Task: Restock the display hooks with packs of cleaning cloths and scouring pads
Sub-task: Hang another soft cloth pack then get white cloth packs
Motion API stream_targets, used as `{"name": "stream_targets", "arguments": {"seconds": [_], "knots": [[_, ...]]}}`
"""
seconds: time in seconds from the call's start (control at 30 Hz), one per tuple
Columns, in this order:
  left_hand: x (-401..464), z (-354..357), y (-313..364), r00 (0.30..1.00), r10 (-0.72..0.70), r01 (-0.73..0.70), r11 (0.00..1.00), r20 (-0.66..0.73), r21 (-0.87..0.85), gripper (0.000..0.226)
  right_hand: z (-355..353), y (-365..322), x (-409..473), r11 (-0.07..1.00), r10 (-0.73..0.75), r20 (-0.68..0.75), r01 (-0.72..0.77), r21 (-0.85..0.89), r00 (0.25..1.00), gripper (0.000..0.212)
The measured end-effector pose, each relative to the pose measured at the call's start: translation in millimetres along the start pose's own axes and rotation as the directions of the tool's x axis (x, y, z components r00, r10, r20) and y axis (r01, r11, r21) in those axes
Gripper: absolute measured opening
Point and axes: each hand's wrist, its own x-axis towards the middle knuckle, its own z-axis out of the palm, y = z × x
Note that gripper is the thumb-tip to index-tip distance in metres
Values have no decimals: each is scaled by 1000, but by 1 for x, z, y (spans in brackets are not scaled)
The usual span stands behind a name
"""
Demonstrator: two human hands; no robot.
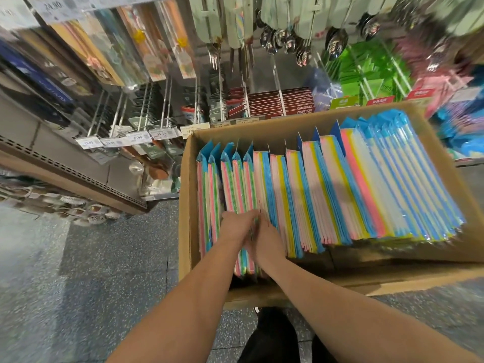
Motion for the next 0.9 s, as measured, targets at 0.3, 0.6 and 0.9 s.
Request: {"name": "stream_targets", "arguments": {"seconds": [0.3,0.6,0.9], "knots": [[-50,-31,41,988,152,-145,979,34,-146,65,-56,-24,-30,910,-117,-108,150,386,987,74],[-122,-43,98,908,418,-391,852,2,-347,71,-166,-52,-76,874,-357,-402,454,175,843,73],[-203,69,161,795,606,-504,681,23,-532,63,-278,29,-113,832,-542,-639,455,-316,547,71]]}}
